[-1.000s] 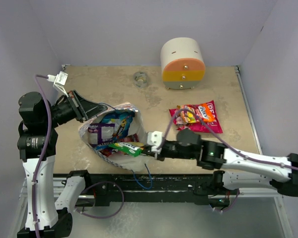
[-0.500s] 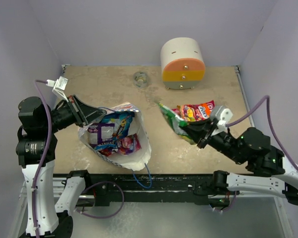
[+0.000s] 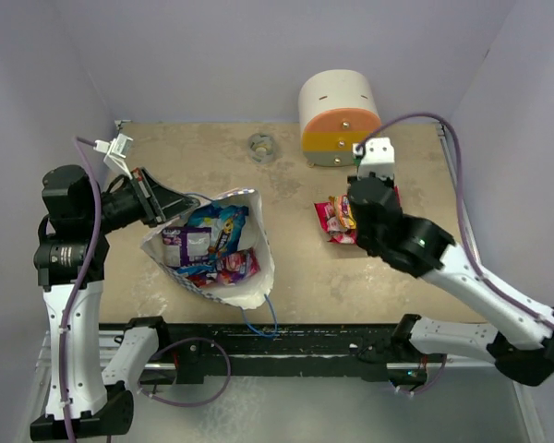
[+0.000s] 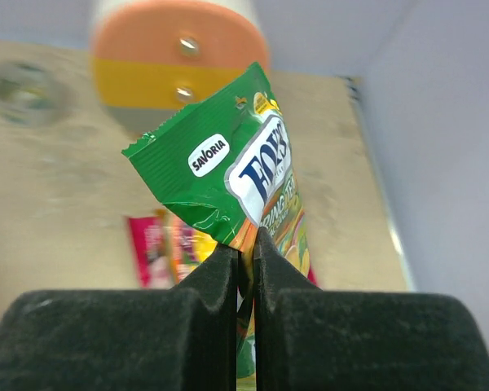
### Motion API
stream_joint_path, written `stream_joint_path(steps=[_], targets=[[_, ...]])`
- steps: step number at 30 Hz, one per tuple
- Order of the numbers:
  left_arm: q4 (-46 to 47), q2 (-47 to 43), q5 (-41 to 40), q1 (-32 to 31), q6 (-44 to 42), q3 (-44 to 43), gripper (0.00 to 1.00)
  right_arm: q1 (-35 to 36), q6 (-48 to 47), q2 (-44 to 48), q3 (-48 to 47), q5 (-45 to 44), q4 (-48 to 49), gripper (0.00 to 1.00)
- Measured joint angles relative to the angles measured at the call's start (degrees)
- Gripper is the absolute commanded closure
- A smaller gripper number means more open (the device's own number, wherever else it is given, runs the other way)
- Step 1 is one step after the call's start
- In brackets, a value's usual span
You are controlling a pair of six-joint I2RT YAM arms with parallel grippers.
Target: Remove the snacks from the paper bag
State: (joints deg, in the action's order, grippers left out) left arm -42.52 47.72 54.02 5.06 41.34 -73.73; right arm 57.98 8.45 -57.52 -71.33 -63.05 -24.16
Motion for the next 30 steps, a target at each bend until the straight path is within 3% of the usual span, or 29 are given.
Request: stream_joint_path(steps=[4, 11, 17, 30], targets=[[0.0, 1.22, 0.07, 0.0, -0.52, -0.61, 1.0, -9.88, 0.35, -9.62, -1.9, 1.81, -4.04, 1.0], [0.57, 2.78, -0.02, 0.0, -0.26, -0.94, 1.0, -15.8, 0.9, -25.79, -6.97, 3.93, -8.35, 1.0], [2.49, 3.5, -0.13, 0.0, 0.0, -0.94, 1.0, -21.88, 1.68, -32.96, -7.19, 6.69, -9.75, 1.0], [2.32, 5.99, -0.15, 0.0, -1.97, -2.67, 1.0, -24.61, 4.09, -45.2, -8.5, 13.27, -11.06, 1.0]])
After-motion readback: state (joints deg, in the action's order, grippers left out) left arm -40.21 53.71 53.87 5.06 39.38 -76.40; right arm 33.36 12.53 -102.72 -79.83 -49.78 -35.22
